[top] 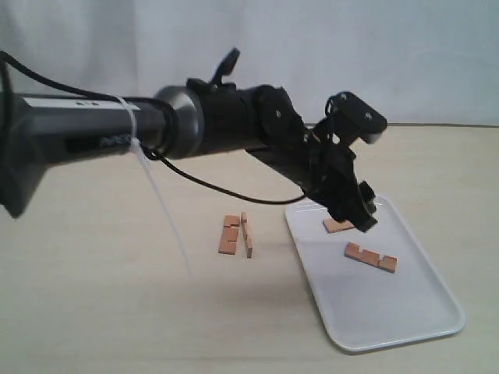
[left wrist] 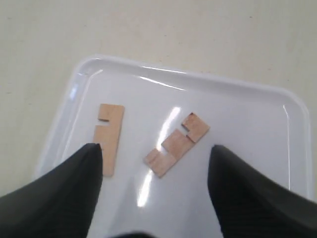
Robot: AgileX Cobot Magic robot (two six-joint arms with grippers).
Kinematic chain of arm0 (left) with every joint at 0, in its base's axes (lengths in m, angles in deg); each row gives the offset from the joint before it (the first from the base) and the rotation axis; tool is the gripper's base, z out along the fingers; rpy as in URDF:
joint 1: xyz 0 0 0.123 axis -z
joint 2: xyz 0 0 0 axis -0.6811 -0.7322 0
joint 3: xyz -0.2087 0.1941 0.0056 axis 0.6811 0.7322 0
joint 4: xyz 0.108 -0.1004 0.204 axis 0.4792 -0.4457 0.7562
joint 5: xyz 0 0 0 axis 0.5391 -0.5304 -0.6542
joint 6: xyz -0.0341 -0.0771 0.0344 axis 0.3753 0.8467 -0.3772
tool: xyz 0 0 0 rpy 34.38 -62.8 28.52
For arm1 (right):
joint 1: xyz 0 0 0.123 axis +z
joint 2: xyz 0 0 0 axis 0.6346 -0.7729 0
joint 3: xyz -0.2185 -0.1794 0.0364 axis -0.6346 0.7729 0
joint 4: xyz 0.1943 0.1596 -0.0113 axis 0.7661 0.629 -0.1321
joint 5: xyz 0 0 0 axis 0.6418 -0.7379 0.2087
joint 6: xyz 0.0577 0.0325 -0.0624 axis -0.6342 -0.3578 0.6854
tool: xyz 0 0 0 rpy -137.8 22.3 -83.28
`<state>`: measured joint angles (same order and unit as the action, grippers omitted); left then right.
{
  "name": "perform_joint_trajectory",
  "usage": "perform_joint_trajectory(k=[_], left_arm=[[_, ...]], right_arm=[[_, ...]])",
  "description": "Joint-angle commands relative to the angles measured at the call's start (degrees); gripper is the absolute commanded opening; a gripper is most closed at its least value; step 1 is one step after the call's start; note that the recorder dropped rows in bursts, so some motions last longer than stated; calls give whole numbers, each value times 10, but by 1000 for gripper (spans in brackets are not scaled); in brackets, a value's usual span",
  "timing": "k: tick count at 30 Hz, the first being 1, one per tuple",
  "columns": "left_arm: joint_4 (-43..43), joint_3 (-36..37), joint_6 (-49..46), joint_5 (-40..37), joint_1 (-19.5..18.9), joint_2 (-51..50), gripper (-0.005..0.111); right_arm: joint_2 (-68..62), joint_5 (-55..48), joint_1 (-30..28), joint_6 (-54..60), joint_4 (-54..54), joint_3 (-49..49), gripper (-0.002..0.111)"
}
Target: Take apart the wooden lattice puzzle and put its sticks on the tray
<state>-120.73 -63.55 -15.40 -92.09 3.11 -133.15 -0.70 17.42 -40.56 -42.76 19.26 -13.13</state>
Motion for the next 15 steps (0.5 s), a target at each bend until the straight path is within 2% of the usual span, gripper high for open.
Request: perform_joint_trajectory(k=[1,4,6,10,15], left_arm=[[150,-3,179,-59,-25,52,55],[257,-3,286,-122,-41,71,44],[296,-3,316,-179,-52,75,45],[320,-3,340,-263,-75,75,45],[328,34,382,-282,-95,80,45]], right_arm=[[3,-1,0,-1,-2,1,5],[3,-1,0,-1,-1,1,5],[3,-1,0,-1,-1,1,5],[3,-1,0,-1,-1,1,5],[3,-1,0,-1,-1,1,5]])
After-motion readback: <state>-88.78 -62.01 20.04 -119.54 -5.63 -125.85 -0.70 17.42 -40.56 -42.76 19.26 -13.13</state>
